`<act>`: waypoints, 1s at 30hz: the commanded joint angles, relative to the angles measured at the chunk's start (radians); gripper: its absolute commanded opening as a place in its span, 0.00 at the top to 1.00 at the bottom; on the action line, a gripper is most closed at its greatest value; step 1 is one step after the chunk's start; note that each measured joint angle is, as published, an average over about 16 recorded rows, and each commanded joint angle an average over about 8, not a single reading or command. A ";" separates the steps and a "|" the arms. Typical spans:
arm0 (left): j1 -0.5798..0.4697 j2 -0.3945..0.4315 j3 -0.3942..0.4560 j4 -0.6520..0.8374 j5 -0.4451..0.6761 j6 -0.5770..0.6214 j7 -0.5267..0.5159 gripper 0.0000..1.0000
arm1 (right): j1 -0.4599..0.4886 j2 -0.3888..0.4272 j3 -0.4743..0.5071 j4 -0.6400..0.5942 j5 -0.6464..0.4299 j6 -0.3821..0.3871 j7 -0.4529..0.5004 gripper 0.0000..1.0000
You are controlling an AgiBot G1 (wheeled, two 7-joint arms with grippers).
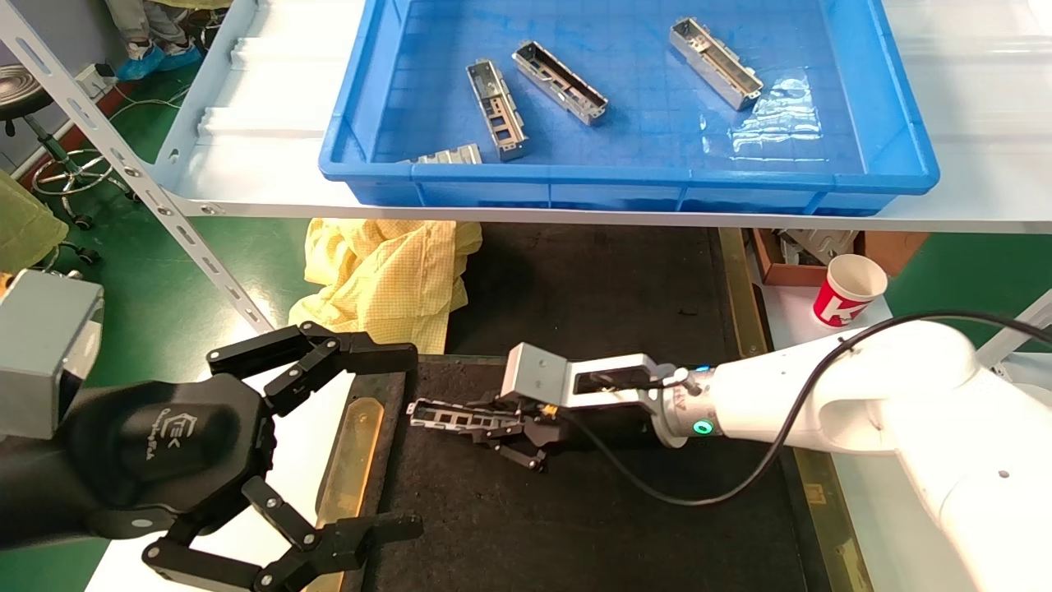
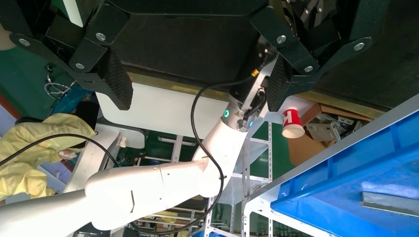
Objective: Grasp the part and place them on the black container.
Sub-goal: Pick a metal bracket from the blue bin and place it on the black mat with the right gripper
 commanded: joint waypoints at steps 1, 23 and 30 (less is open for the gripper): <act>0.000 0.000 0.000 0.000 0.000 0.000 0.000 0.00 | -0.010 -0.001 -0.012 0.021 0.008 0.010 0.010 1.00; 0.000 0.000 0.000 0.000 0.000 0.000 0.000 0.00 | -0.038 0.000 -0.177 0.112 0.109 0.093 0.064 0.54; 0.000 0.000 0.000 0.000 0.000 0.000 0.000 0.00 | -0.030 0.001 -0.226 0.120 0.130 0.117 0.065 0.00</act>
